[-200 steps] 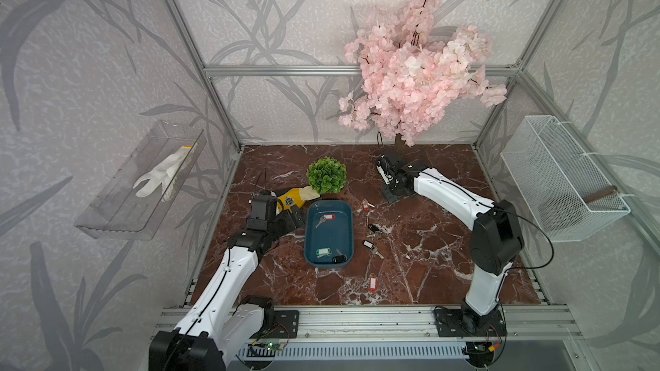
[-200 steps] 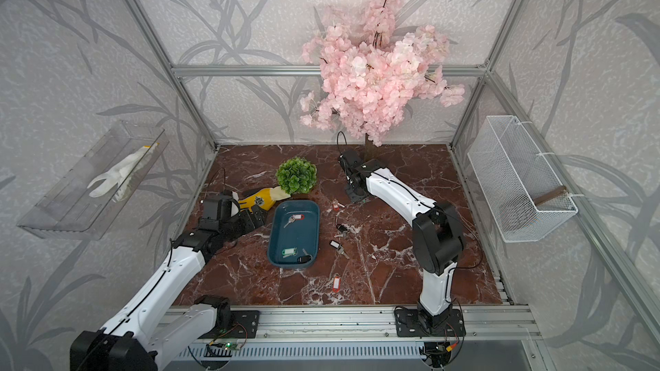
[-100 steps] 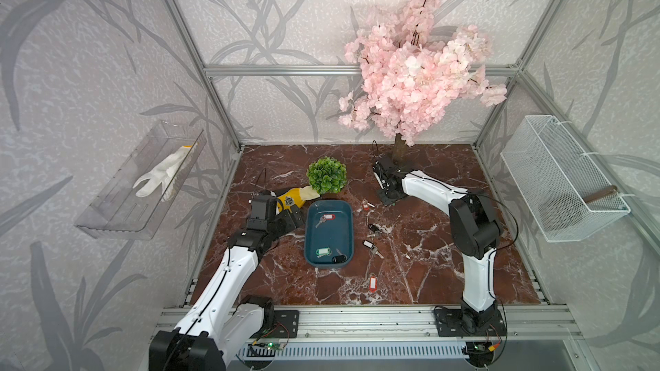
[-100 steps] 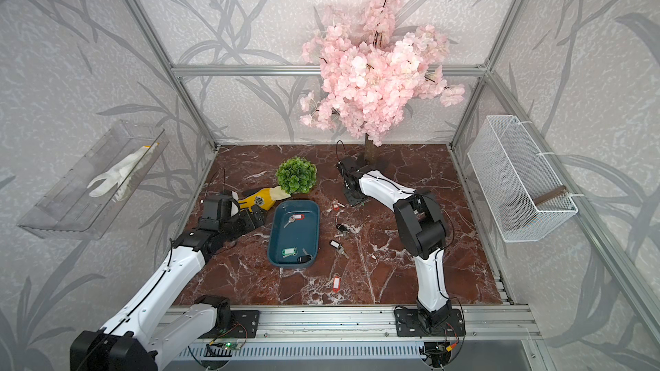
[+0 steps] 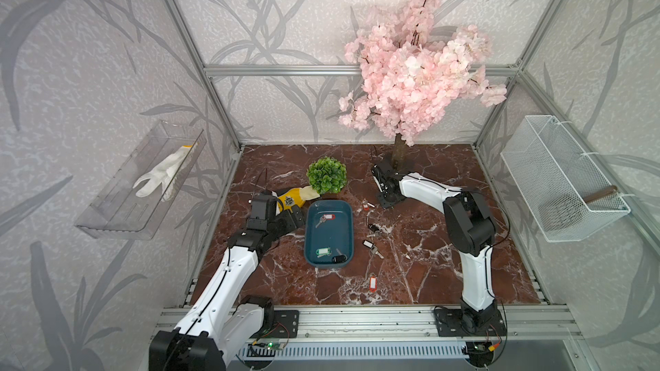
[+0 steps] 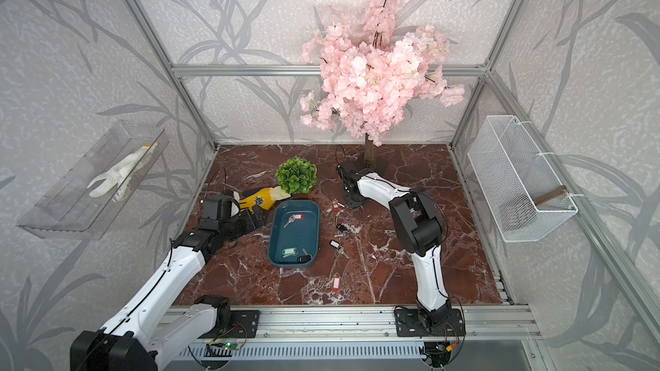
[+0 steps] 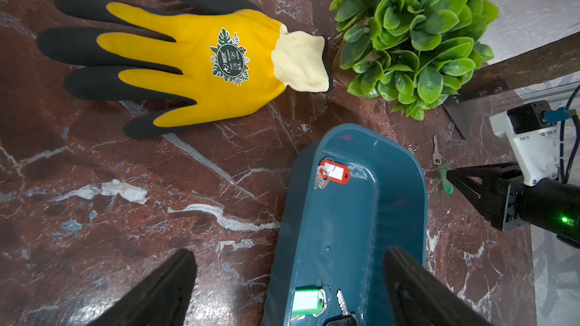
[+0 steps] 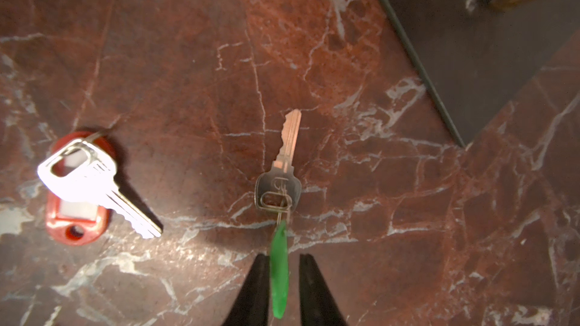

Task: Take the keys out of the storage box
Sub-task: Place the key at the center of the board.

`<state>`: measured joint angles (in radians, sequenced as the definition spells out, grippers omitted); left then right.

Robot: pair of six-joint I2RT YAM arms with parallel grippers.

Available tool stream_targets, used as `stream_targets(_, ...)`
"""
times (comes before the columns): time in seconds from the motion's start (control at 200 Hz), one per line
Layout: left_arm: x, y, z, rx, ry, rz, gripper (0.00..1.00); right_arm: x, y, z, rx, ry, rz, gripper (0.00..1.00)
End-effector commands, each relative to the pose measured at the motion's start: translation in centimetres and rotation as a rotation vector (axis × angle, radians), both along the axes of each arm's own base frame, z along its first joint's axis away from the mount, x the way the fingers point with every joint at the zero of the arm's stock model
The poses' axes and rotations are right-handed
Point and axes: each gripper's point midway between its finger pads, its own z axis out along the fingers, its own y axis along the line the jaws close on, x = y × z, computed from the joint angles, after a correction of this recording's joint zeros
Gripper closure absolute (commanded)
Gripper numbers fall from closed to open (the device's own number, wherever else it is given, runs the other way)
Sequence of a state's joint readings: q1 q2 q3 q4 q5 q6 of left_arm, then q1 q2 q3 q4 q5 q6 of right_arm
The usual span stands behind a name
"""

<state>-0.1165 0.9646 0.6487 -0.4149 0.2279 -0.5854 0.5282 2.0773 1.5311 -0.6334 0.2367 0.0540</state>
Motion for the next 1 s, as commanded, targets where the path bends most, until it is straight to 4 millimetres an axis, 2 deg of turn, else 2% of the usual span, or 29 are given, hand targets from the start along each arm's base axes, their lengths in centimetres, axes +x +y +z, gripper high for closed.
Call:
stream_targets(0.0, 0.3, -0.2, 0.9, -0.008, -0.031, -0.019, 0.04, 0.0, -0.7, 3.0, 0.011, -0.050, -0.011, 0.68)
stream_targets(0.21, 0.3, -0.8, 1.5, -0.014, -0.042, -0.061, 0.08, -0.9, -0.8, 7.0, 0.072, -0.116, 0.003, 0.57)
stream_targets(0.395, 0.6, -1.7, 2.0, -0.025, -0.042, -0.104, 0.16, -2.3, -0.4, 10.8, 0.193, -0.193, 0.029, 0.48)
stream_targets(0.41, 0.6, -1.8, 2.1, -0.023, -0.043, -0.108, 0.17, -2.5, -0.5, 11.9, 0.214, -0.219, 0.030, 0.48)
stream_targets(0.46, 0.7, -2.1, 2.2, -0.010, -0.038, -0.124, 0.19, -3.0, -0.6, 13.0, 0.252, -0.247, 0.038, 0.45)
stream_targets(0.6, 0.9, -3.3, 2.6, 0.086, -0.029, -0.178, 0.21, -4.1, -1.1, 16.1, 0.381, -0.360, 0.038, 0.35)
stream_targets(0.73, 1.3, -4.8, 2.7, 0.196, -0.013, -0.242, 0.22, -5.0, -2.0, 19.0, 0.551, -0.476, 0.027, 0.19)
stream_targets(0.92, 2.2, -6.7, 1.5, 0.311, 0.038, -0.318, 0.30, -6.4, -3.9, 21.4, 0.713, -0.594, -0.007, 0.01)
stream_targets(0.995, 2.5, -7.5, 0.7, 0.354, 0.061, -0.353, 0.32, -6.9, -4.6, 21.8, 0.746, -0.624, -0.023, 0.01)
